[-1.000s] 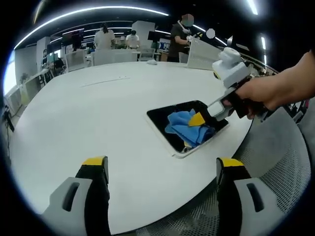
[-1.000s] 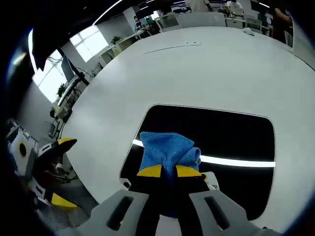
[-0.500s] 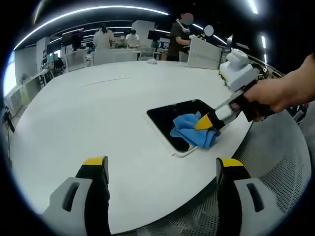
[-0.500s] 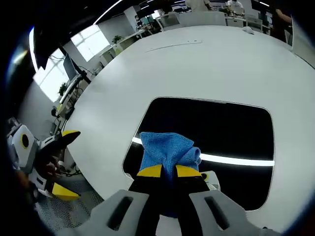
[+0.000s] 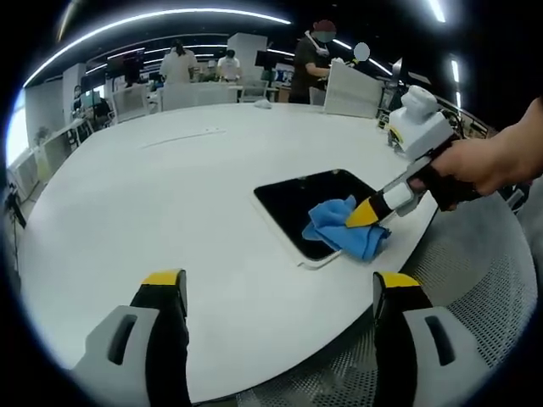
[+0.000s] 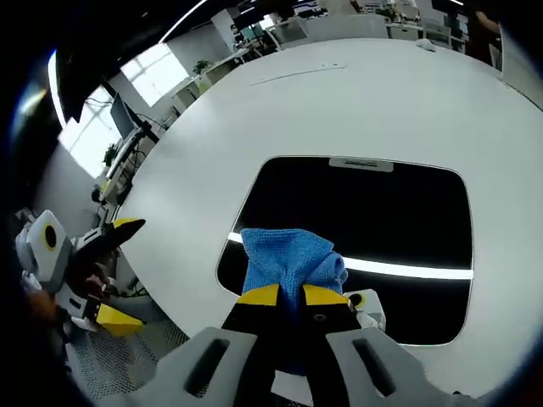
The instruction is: Wipe the mirror surface with the cleaning cloth until all visible marks leave the cleaned area.
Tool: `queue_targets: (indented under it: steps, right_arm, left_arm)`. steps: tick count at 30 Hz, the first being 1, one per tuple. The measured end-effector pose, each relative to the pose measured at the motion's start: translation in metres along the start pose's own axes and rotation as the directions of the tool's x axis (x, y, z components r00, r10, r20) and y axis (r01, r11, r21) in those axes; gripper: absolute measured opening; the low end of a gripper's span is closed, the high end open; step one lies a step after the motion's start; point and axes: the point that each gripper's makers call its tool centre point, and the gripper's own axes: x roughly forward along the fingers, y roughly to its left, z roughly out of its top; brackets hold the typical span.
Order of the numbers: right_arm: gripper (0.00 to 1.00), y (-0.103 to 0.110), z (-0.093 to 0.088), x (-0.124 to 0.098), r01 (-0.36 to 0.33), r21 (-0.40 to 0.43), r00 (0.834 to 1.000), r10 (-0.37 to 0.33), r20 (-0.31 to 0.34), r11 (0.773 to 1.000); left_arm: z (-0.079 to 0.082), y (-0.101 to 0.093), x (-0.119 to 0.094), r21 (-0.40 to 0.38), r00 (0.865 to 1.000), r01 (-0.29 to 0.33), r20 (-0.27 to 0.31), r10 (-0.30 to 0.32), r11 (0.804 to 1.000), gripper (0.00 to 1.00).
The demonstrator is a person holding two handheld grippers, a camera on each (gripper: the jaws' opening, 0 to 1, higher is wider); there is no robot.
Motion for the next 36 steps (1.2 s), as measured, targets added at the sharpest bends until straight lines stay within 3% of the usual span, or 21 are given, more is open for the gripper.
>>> queue_targets:
  steps: [18,36]
  right_arm:
    - [0.03,0.007,-0.014,-0.002,-0.027,0.029,0.999,0.028,-0.017,0.999]
    - [0.03,0.005,-0.013,0.001,-0.04,0.033,0.999,0.04,-0.012,0.999]
  left_arm:
    - [0.001,0.003,0.0,-0.004,1.0,-0.011,0.006,0.011,1.0,0.9]
    - [-0.005,0.008,0.003,-0.003,1.0,-0.012,-0.001,0.012,1.0,0.9]
